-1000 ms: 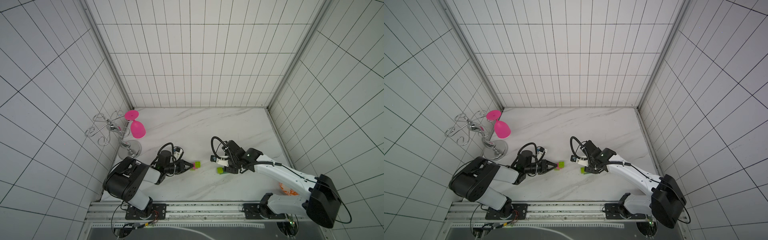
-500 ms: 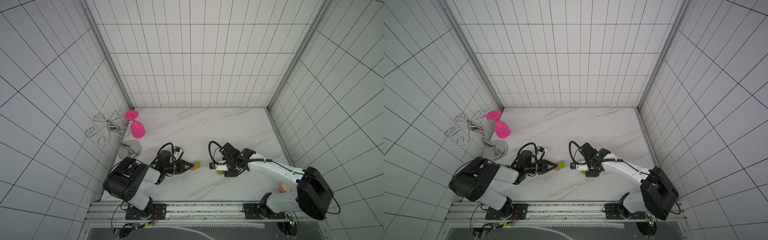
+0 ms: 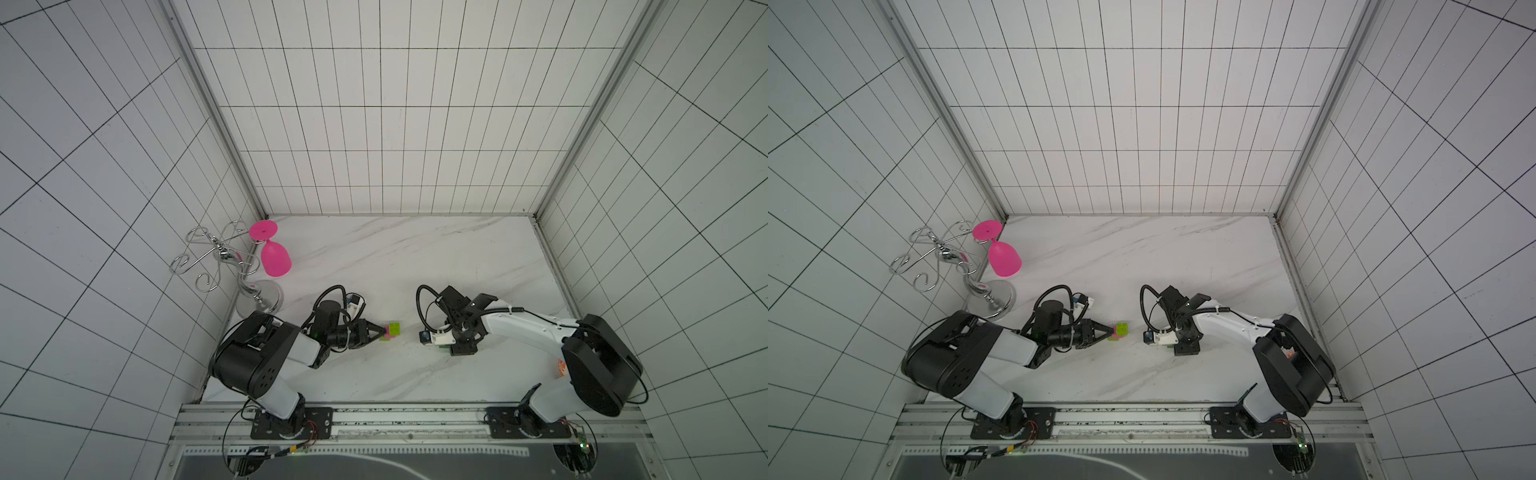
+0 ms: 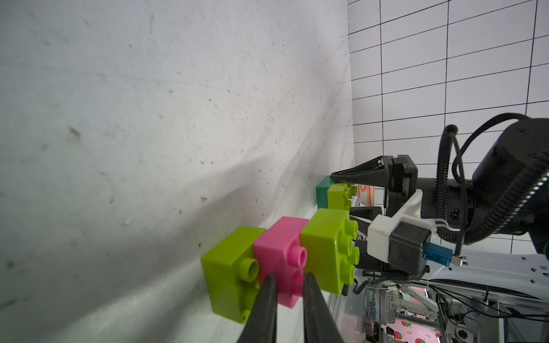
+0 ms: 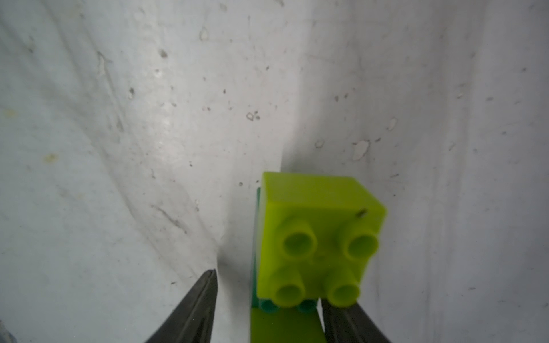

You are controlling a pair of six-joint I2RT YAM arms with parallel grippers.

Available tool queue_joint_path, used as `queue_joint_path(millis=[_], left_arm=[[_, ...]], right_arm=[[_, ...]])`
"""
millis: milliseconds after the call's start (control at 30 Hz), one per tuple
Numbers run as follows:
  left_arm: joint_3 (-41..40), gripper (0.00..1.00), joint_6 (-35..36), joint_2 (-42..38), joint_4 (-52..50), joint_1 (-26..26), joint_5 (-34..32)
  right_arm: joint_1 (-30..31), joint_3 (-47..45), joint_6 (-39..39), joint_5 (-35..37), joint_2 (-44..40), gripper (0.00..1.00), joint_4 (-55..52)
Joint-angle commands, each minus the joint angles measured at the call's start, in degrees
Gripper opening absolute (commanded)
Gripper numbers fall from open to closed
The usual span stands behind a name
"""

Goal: Assemble the letter y with lego
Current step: Pick up the lego brick from the center of the board.

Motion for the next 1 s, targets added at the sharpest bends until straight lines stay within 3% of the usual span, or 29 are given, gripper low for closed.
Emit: queue_joint_path(millis=[0, 967], left_arm=[[-2.1, 0.17, 1.1, 2.5, -8.4, 1.0, -5.8], [-2.3, 0.17, 1.3, 2.3, -8.6, 1.2, -5.8]], right_arm=[[-0.6, 1.4, -1.3, -2.4, 0.4, 0.56, -1.3], [-3.1, 1.0, 3.0, -7.8, -0.6, 0.42, 2.9]])
